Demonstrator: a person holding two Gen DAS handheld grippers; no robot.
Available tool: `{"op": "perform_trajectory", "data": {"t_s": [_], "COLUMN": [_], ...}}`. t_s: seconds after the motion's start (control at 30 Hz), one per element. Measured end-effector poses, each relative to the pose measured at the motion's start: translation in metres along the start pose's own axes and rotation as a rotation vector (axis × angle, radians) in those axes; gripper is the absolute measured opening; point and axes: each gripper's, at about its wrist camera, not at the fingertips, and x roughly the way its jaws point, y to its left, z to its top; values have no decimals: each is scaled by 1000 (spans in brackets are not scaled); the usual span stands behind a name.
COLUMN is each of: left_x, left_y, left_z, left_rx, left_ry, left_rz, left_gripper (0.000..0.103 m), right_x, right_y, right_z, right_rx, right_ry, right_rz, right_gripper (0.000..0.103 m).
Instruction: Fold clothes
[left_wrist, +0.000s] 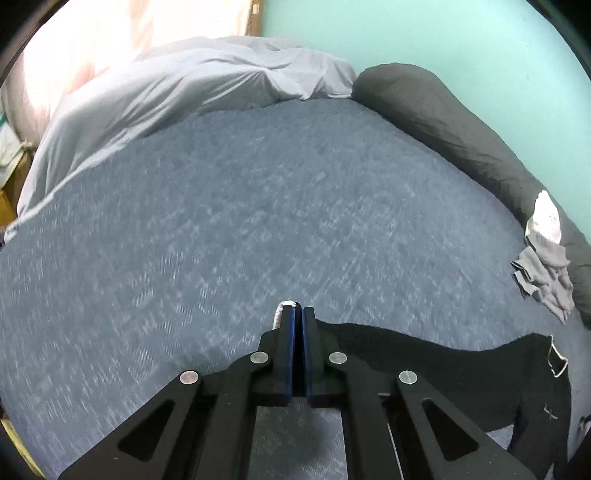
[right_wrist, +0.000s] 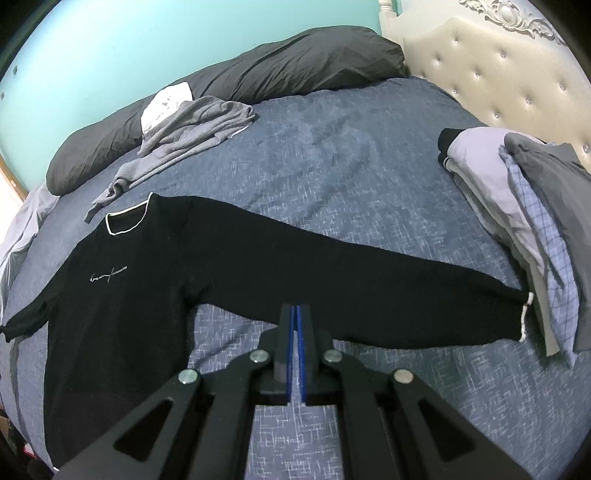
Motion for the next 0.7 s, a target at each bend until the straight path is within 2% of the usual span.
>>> {"op": "perform_trajectory", "data": {"t_s": [0.07, 0.33, 0.47, 0.7], "left_x": [3, 42, 53, 24], "left_y": [-2, 4, 14, 28], "left_z": [6, 3, -10, -14], "left_rx": [9, -9, -49, -52], "left_ry": [0, 89, 144, 126], "left_rz": [4, 24, 12, -13], "left_gripper": [4, 4, 4, 11], "right_x": [3, 22, 28, 28], "right_y": [1, 17, 32, 76], "right_z": [-1, -6, -6, -6], "right_rx": [-2, -9, -25, -91], "right_ry": [7, 36, 49, 74], "right_rz": [-6, 4, 27, 116], "right_gripper": [2, 2, 2, 2]}}
